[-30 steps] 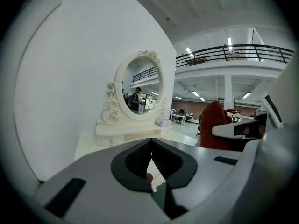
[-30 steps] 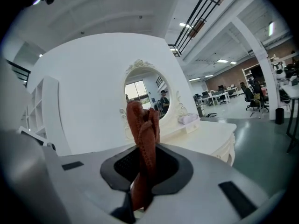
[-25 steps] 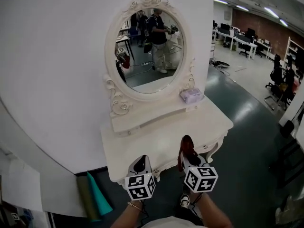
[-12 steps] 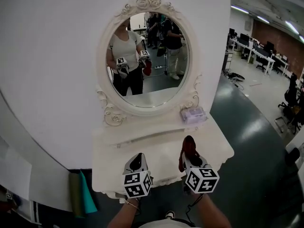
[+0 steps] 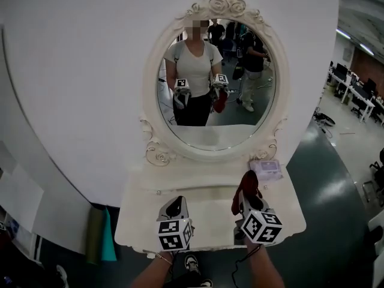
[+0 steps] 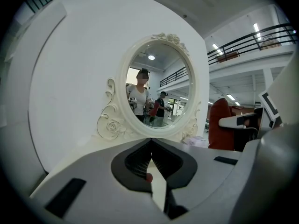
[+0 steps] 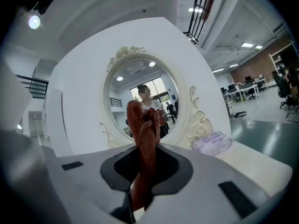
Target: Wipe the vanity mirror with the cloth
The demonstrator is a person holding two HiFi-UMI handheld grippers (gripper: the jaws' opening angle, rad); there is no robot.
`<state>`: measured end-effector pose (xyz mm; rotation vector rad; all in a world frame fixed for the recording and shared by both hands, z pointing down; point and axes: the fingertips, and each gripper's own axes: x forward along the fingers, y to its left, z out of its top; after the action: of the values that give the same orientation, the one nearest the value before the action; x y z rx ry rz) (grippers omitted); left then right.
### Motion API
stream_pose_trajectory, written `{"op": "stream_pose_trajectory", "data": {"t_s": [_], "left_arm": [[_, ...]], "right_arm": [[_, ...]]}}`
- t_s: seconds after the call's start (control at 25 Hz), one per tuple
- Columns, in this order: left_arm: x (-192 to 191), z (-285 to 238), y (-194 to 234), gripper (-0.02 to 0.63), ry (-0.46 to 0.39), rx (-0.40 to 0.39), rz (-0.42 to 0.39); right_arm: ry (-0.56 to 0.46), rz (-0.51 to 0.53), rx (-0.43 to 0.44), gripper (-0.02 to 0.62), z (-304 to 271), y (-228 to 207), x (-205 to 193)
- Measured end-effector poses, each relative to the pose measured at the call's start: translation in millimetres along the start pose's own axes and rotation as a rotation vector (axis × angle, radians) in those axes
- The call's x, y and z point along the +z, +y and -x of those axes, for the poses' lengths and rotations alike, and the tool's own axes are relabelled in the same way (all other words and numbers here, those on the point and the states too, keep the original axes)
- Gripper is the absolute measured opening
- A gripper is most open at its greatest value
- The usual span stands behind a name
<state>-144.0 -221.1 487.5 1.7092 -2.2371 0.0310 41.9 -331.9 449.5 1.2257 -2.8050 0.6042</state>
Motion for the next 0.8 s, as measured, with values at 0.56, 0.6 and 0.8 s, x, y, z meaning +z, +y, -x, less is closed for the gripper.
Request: {"op": "stream_pose_trajectory", "data": {"t_s": [0.56,0.6,0.8], "left_arm": [[57.0,-78.0,31.5,0.011,-0.066,-0.007,0.017],[62.6,-80.7,33.7,0.011,-0.065,-0.005,0.009],[95.2,-91.3,44.0,0.011,-0.050,0.006,-0.021]], "right_arm": [[0.033,0.135,0.078,0.060,-89.4,20.6,37.7],[0.040,0.149,0.097,0.060,-95.5,24.3,42.3],[0.041,0.281,0.162,0.060,-122.2,45.3,77.1]]}}
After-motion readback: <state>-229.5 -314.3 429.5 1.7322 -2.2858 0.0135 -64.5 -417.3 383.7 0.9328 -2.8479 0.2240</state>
